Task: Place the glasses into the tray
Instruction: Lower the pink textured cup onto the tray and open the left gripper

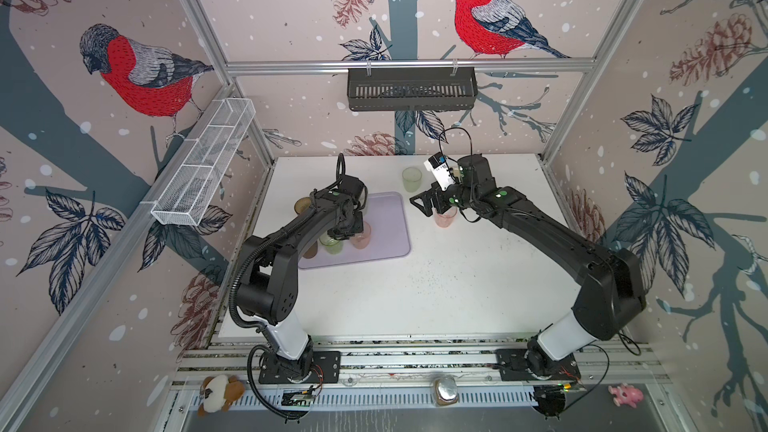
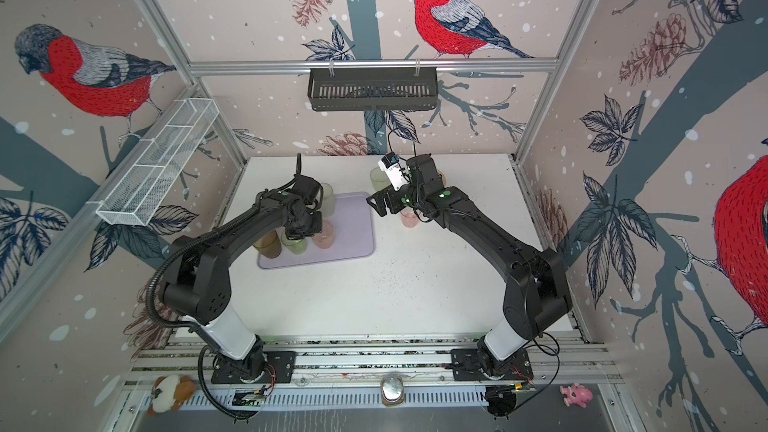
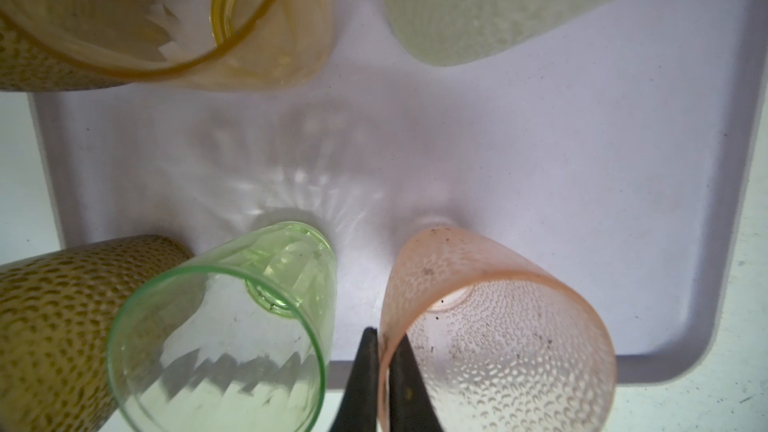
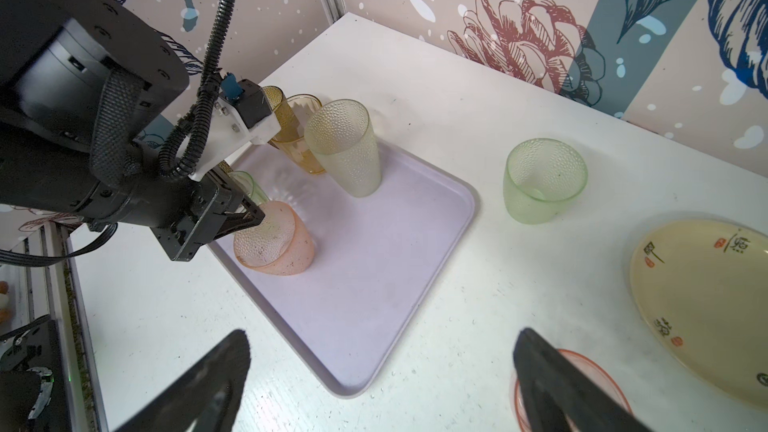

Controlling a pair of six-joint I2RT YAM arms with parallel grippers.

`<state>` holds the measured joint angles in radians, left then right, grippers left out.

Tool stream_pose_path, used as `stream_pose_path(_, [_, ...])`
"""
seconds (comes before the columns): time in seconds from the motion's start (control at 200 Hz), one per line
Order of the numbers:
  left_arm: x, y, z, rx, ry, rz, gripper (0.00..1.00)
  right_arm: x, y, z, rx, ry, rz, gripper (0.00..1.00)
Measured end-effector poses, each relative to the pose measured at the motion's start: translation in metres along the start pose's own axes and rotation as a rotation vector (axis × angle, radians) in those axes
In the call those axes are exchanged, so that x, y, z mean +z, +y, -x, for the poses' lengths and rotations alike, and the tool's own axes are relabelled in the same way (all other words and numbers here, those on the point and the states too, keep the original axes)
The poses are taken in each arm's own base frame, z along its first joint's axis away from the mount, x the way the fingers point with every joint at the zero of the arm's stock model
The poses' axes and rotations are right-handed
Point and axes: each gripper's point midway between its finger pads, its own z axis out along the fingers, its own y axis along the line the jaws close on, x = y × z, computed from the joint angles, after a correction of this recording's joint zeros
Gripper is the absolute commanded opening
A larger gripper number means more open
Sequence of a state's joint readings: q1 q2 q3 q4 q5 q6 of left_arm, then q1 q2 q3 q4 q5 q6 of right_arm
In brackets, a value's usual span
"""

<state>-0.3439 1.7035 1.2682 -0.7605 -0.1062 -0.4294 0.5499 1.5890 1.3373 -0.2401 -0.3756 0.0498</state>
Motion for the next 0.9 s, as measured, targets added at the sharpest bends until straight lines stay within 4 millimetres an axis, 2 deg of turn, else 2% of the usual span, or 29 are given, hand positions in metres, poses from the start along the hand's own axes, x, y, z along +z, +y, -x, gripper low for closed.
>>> stream_pose_path(0.901, [0.0056, 0.0012, -0.0047, -0.009, -0.007, -0.006, 0.07, -0.0082, 0.0026, -0.0025, -0.001, -0.006, -0.009, 0.99])
